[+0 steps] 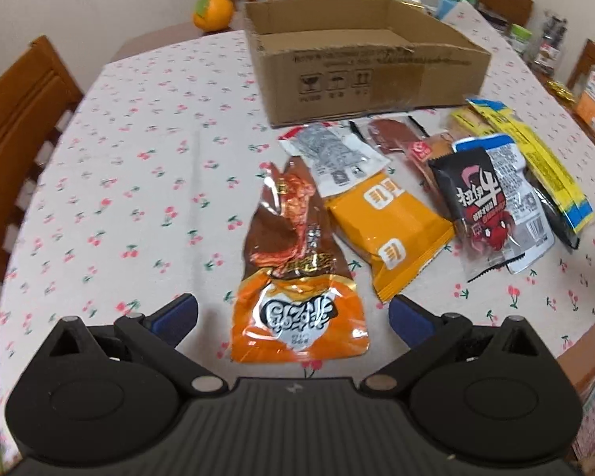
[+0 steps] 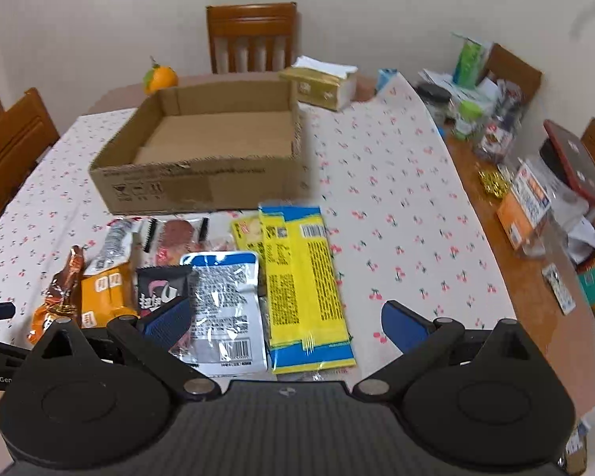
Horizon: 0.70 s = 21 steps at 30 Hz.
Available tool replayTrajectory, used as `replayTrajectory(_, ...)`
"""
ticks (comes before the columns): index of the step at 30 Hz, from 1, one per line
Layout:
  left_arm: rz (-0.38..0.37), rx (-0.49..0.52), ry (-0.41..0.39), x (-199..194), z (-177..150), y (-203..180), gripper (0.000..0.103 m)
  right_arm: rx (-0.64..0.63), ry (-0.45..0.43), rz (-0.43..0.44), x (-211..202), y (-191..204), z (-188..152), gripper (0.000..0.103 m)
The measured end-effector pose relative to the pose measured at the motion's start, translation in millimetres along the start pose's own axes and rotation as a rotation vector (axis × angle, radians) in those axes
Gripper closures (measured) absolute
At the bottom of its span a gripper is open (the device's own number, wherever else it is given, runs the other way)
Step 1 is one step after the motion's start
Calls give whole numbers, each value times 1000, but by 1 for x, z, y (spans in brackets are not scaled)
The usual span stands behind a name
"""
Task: Organize snacks
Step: 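Lower left tool onto orange-brown chip bag while right tool approaches yellow-blue bar pack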
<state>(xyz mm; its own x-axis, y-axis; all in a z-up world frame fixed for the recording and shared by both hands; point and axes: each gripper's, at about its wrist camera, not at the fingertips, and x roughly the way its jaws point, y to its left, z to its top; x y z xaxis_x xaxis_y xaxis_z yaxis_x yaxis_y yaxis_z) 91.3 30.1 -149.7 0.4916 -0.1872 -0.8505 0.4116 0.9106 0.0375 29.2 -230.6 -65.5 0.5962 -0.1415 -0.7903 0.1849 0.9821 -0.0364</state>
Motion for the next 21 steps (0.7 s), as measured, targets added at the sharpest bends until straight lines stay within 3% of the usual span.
replayTrajectory(8, -71, 52, 11, 19, 0, 8, 0, 25, 14, -62, -1, 4, -3, 0)
replayTrajectory(13, -77, 67, -10, 20, 0, 8, 0, 40, 41, -68, 5, -1, -7, 0)
replayTrajectory(21, -82, 69, -20, 22, 1, 9, 1, 12, 54, -7, 40, -15, -4, 0)
